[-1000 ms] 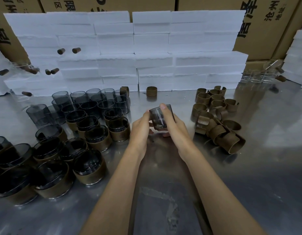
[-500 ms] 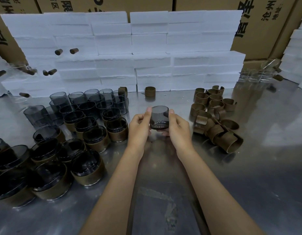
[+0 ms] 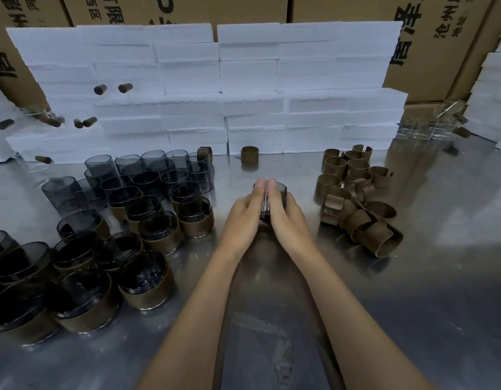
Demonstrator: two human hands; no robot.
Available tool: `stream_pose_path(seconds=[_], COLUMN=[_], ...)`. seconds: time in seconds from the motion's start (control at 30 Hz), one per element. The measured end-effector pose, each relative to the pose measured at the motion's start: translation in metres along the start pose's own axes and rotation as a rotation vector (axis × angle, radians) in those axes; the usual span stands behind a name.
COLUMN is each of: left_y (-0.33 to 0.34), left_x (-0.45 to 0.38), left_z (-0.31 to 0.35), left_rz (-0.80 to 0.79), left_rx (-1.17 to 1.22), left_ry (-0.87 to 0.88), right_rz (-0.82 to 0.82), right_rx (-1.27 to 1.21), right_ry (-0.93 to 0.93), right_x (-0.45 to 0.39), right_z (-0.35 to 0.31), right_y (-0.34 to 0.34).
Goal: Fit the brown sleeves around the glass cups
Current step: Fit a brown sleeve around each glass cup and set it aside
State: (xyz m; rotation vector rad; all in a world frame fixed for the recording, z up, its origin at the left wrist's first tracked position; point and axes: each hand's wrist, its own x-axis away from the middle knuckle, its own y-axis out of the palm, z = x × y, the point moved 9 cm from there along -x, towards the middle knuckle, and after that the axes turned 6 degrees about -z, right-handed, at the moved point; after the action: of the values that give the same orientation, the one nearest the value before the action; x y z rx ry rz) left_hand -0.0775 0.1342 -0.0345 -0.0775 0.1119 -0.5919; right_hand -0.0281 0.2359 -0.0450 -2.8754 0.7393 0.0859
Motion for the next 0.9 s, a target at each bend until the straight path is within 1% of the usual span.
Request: stream_pose_path(seconds=[0.07, 0.13, 0.2, 0.4, 0.5, 0.57, 0.7, 0.77, 0.83, 0.9], left_y=[-0.005, -0.012, -0.017, -0.024, -0.024, -0.023, -0.019, -0.016, -0.013, -0.008], left_x=[-0.002, -0.002, -0.003, -0.006, -0.006, -0.006, -0.005, -0.005, -0.005, -0.005], left_z=[-0.003, -0.008, -0.012, -0.02, -0.02, -0.018, -0.018, -0.018, -0.015, -0.01], left_rz=[0.062, 0.129, 0.162, 0.189, 0.186, 0.174, 0.125, 0.097, 0.062, 0.016], left_rx=[0.088, 0.113, 0.144, 0.324, 0.375, 0.401, 0.508, 0.519, 0.476, 0.362], left_ry=[0.003, -0.02, -0.039, -0.079, -0.089, -0.092, -0.115, -0.116, -0.082, -0.049], right_rz=[0.041, 0.08, 0.117, 0.181, 0.174, 0.146, 0.043, 0.007, -0.014, -0.028], right_rx=[0.06, 0.093, 0.113, 0.121, 0.037, -0.009, -0.062, -0.099, -0.239, -0.401], right_ry=[0.024, 0.037, 0.008, -0.102, -0.175, -0.183, -0.001, 0.053, 0.112, 0.152], right_x=[0.0, 0.0, 0.001, 0.003, 0.004, 0.004, 0.0, 0.0, 0.0, 0.0], right_z=[0.002, 0.001, -0.002, -0.007, -0.012, -0.014, -0.002, 0.001, 0.005, 0.009], right_y=[-0.003, -0.006, -0.009, -0.013, -0.014, -0.013, 0.001, 0.003, 0.002, -0.002])
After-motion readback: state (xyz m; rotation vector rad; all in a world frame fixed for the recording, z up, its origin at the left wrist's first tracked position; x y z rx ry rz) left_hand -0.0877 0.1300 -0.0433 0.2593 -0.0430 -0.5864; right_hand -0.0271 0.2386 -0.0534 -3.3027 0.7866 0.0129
